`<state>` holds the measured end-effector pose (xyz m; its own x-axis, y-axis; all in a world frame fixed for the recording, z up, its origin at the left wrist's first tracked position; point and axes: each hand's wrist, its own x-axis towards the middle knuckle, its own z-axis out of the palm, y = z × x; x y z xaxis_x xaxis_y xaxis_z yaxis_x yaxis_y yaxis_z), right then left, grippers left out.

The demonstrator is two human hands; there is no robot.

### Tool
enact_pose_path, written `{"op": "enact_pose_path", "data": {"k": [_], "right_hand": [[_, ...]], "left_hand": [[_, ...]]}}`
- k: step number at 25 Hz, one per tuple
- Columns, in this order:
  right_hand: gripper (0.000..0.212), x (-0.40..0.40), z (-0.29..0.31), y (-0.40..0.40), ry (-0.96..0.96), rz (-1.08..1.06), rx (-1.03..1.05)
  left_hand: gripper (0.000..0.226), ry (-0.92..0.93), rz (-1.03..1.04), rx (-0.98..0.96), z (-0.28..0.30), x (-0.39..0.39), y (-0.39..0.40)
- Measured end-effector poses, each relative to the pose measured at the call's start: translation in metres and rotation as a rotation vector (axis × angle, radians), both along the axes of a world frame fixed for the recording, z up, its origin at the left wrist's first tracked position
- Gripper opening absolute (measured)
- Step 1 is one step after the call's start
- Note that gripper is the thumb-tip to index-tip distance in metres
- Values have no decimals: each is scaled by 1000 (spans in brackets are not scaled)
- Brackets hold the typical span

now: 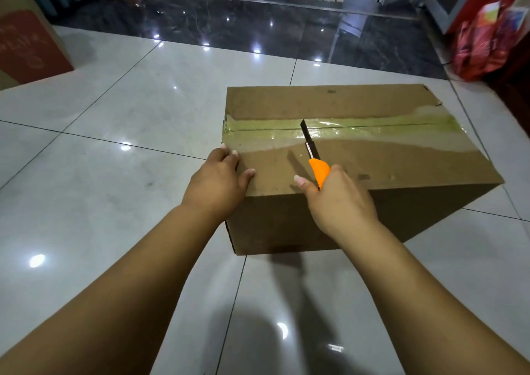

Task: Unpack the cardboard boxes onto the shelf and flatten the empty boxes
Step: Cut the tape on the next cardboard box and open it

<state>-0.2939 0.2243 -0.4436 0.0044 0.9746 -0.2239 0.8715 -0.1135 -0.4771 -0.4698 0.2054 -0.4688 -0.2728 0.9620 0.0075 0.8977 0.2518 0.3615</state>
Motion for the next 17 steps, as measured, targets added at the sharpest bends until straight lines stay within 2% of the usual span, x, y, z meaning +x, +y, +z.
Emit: {"op": "enact_pose_path", "data": {"k": [5, 10, 15, 17], "right_hand": [[44, 18, -7, 7, 2, 81, 10], [45, 57, -1, 25, 202, -9, -22], [49, 80, -5, 29, 135, -39, 27], [54, 86, -5, 26, 85, -33, 53]], "left_hand": [[55, 68, 15, -74, 13, 25, -15], [44, 52, -62, -68, 14, 68, -19], [29, 10, -223, 21, 6, 98, -18], [29, -15, -278, 35, 6, 101, -16]]}}
